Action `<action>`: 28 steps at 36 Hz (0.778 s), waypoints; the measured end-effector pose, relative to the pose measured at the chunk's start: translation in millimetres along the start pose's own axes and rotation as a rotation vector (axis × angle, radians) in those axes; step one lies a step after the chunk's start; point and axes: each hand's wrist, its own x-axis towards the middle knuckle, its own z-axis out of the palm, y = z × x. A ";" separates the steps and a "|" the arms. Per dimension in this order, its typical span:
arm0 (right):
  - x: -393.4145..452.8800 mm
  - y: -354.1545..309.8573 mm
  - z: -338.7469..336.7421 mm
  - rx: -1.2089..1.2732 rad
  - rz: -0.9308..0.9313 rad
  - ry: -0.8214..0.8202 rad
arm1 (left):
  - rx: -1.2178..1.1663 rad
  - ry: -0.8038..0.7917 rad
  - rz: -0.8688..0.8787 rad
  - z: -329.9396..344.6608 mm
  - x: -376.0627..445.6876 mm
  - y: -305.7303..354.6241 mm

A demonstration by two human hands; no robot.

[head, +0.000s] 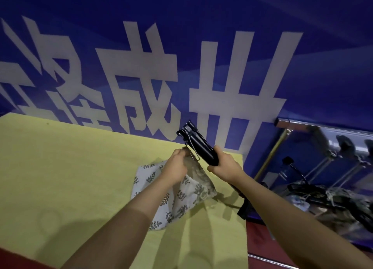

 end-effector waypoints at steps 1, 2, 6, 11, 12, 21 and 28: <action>-0.4 1.8 -1.9 0.014 0.001 -0.006 | 0.003 -0.011 -0.002 -3.5 1.1 -3.3; -0.7 4.2 -4.3 0.025 0.003 -0.016 | 0.005 -0.036 -0.008 -7.7 2.2 -7.3; -0.9 14.5 -10.0 -0.044 0.000 -0.078 | 0.021 -0.111 -0.034 -23.8 6.7 -22.3; -2.1 23.2 -2.0 -0.239 -0.032 -0.206 | 0.009 -0.122 -0.066 -31.8 10.2 -22.8; -1.9 23.4 -0.4 -0.290 -0.044 -0.219 | 0.018 -0.122 -0.061 -31.9 11.3 -23.3; 10.5 9.3 1.2 -0.712 -0.250 -0.169 | 0.191 -0.219 0.063 -24.8 15.1 -10.9; 23.6 -13.4 -9.3 -0.984 -0.601 -0.027 | 0.417 -0.149 0.157 -4.8 12.9 -7.5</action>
